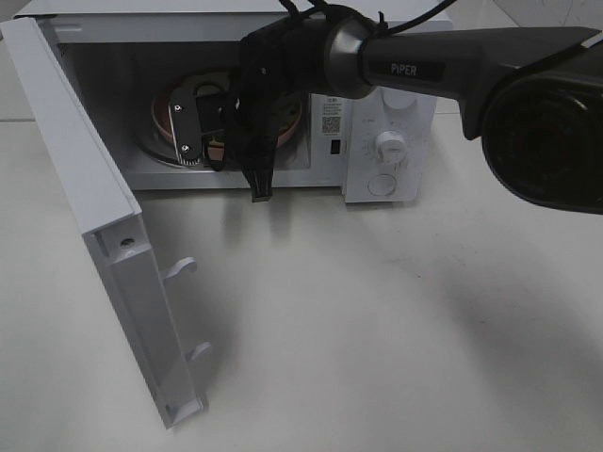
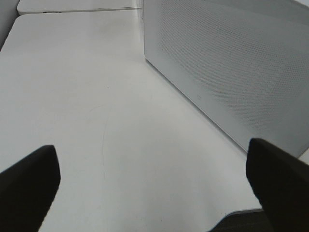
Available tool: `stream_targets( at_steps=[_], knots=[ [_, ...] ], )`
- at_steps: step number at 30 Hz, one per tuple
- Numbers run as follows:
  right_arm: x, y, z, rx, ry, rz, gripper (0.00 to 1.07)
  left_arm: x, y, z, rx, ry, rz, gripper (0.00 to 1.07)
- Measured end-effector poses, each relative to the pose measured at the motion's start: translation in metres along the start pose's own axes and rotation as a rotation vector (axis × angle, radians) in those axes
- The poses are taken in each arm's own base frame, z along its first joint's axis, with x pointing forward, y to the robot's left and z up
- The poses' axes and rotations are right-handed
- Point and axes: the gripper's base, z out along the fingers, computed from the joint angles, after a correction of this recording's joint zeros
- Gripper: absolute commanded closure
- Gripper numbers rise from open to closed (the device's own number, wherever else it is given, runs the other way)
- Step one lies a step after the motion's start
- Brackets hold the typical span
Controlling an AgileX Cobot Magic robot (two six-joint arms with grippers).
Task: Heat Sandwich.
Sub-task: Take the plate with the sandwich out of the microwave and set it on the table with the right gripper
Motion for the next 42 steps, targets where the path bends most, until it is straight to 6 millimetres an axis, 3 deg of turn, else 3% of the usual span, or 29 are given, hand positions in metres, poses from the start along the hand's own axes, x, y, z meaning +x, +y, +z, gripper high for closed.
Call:
stream_targets(
  at_steps=[12, 21, 42],
  knots=[
    [0.000, -0.001, -0.005, -0.002, -0.006, -0.010, 1.07, 0.000, 0.000, 0.000, 0.000, 0.000, 0.000, 0.06],
    [0.005, 0.012, -0.017, 0.001, -0.034, -0.051, 1.07, 0.000, 0.000, 0.000, 0.000, 0.000, 0.000, 0.06],
    [0.019, 0.054, -0.074, 0.033, -0.076, -0.238, 1.07, 0.000, 0.000, 0.000, 0.000, 0.000, 0.000, 0.06]
  ],
)
